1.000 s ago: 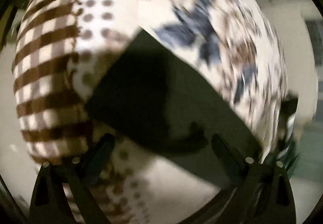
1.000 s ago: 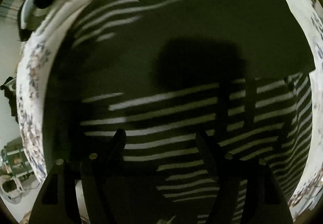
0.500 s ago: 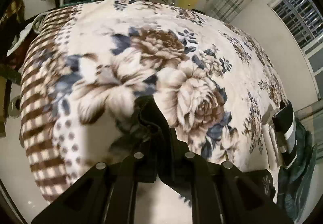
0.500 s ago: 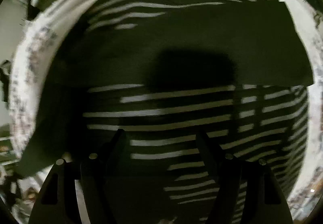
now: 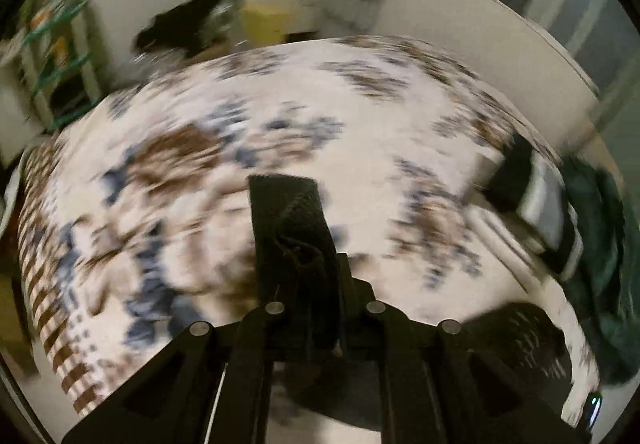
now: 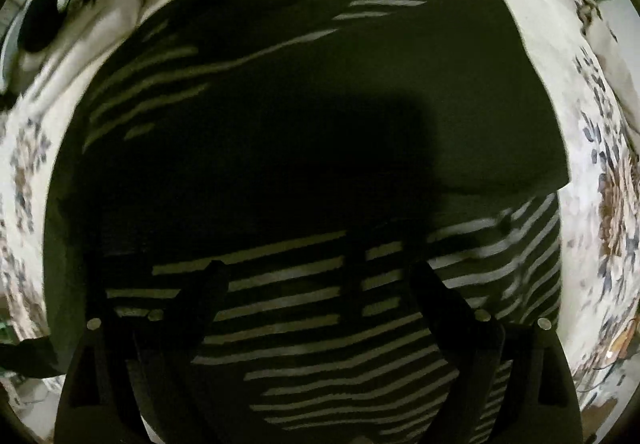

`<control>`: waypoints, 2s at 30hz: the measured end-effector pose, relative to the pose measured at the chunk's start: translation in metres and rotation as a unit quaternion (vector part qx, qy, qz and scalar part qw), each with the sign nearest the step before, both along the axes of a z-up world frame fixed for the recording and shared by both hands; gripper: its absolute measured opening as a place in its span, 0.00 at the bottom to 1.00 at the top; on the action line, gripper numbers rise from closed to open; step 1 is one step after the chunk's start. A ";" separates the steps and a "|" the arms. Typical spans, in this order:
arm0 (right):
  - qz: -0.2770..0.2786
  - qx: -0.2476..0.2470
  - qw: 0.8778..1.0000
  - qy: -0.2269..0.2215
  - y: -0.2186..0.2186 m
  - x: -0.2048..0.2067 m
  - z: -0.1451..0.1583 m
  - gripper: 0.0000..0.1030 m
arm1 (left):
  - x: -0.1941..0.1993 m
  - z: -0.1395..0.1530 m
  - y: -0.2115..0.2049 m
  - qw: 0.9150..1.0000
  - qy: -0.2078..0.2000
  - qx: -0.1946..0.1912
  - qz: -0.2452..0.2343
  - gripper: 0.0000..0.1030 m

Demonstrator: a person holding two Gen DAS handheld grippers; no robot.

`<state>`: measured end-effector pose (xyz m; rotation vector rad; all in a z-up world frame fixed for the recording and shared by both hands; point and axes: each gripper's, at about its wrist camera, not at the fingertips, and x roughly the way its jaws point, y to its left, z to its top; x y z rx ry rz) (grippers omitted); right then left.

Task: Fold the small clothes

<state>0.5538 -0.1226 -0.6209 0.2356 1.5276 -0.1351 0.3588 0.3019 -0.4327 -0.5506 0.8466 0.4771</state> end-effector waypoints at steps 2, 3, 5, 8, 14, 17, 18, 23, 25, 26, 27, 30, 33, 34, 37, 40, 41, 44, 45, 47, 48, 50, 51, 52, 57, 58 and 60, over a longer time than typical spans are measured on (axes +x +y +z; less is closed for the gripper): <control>-0.010 0.020 1.000 -0.002 -0.030 -0.001 0.006 0.90 | 0.031 0.012 -0.052 0.999 -0.007 0.006 -0.053 0.07; -0.014 0.027 1.000 -0.002 -0.045 -0.001 0.009 0.90 | 0.043 0.015 -0.077 0.997 -0.007 0.006 -0.076 0.07; -0.026 0.041 0.999 -0.003 -0.081 -0.005 0.013 0.90 | 0.074 0.018 -0.150 0.990 -0.005 0.000 -0.144 0.07; -0.046 0.052 0.998 -0.006 -0.147 -0.017 0.020 0.90 | 0.103 0.015 -0.258 0.972 0.000 0.002 -0.236 0.07; -0.086 0.056 0.995 0.006 -0.244 -0.045 0.017 0.90 | 0.125 -0.007 -0.464 0.922 0.007 -0.004 -0.387 0.08; -0.093 0.065 0.993 0.015 -0.292 -0.056 0.016 0.90 | 0.135 -0.023 -0.529 0.906 0.039 0.001 -0.421 0.11; -0.093 0.069 0.993 0.015 -0.303 -0.058 0.017 0.90 | 0.135 -0.025 -0.540 0.906 0.043 0.008 -0.421 0.11; -0.090 0.106 0.990 0.005 -0.341 -0.060 0.031 0.90 | 0.122 -0.021 -0.530 0.922 0.022 0.014 -0.385 0.64; -0.080 0.139 0.987 -0.009 -0.339 -0.052 0.040 0.90 | 0.117 -0.020 -0.505 0.936 0.022 0.024 -0.351 0.92; -0.074 0.153 0.985 -0.015 -0.339 -0.048 0.047 0.90 | 0.110 -0.020 -0.484 0.945 0.028 0.043 -0.322 0.92; -0.062 0.169 0.983 -0.026 -0.333 -0.040 0.054 0.90 | 0.106 -0.020 -0.465 0.952 0.037 0.060 -0.297 0.93; -0.021 0.200 0.978 -0.053 -0.304 -0.017 0.068 0.90 | 0.088 -0.028 -0.407 0.966 0.075 0.105 -0.224 0.93; 0.018 0.210 0.976 -0.060 -0.271 0.016 0.068 0.90 | 0.068 -0.042 -0.348 0.971 0.121 0.140 -0.150 0.93; 0.034 0.211 0.975 -0.061 -0.259 0.030 0.063 0.90 | 0.060 -0.049 -0.328 0.971 0.142 0.150 -0.124 0.93; 0.057 0.205 0.976 -0.042 -0.222 0.063 0.038 0.89 | 0.034 -0.063 -0.284 0.970 0.177 0.156 -0.062 0.93; 0.074 0.202 0.976 0.011 -0.182 0.085 -0.005 0.63 | 0.016 -0.072 -0.260 0.969 0.194 0.149 -0.026 0.93; 0.079 0.192 0.978 0.027 -0.169 0.088 -0.020 0.47 | 0.010 -0.075 -0.254 0.970 0.198 0.143 -0.016 0.93; 0.086 0.166 0.982 0.012 -0.157 0.087 -0.020 0.06 | 0.001 -0.083 -0.244 0.971 0.202 0.126 -0.002 0.93; 0.087 0.164 0.983 -0.011 -0.157 0.084 -0.010 0.06 | 0.000 -0.084 -0.243 0.972 0.202 0.121 0.002 0.93; 0.085 0.149 0.982 -0.074 -0.165 0.074 0.025 0.05 | 0.002 -0.084 -0.242 0.974 0.197 0.113 0.007 0.93; 0.077 0.143 0.982 -0.098 -0.173 0.068 0.041 0.05 | 0.002 -0.084 -0.241 0.975 0.192 0.111 0.009 0.93; 0.062 0.109 0.983 -0.133 -0.193 0.055 0.063 0.05 | 0.004 -0.083 -0.241 0.977 0.185 0.104 0.006 0.93; 0.062 0.095 0.984 -0.135 -0.199 0.052 0.064 0.05 | 0.006 -0.083 -0.241 0.978 0.183 0.102 0.004 0.93; 0.067 0.084 0.986 -0.127 -0.204 0.048 0.059 0.06 | 0.009 -0.084 -0.242 0.978 0.181 0.101 0.000 0.93; 0.116 0.065 0.991 -0.009 -0.205 0.038 0.015 0.15 | 0.023 -0.091 -0.243 0.981 0.178 0.073 -0.020 0.93; 0.110 0.059 0.992 -0.012 -0.206 0.038 0.023 0.28 | 0.025 -0.091 -0.242 0.982 0.175 0.068 -0.022 0.93; 0.090 0.069 0.993 -0.035 -0.205 0.043 0.042 0.44 | 0.027 -0.093 -0.238 0.984 0.168 0.045 -0.028 0.92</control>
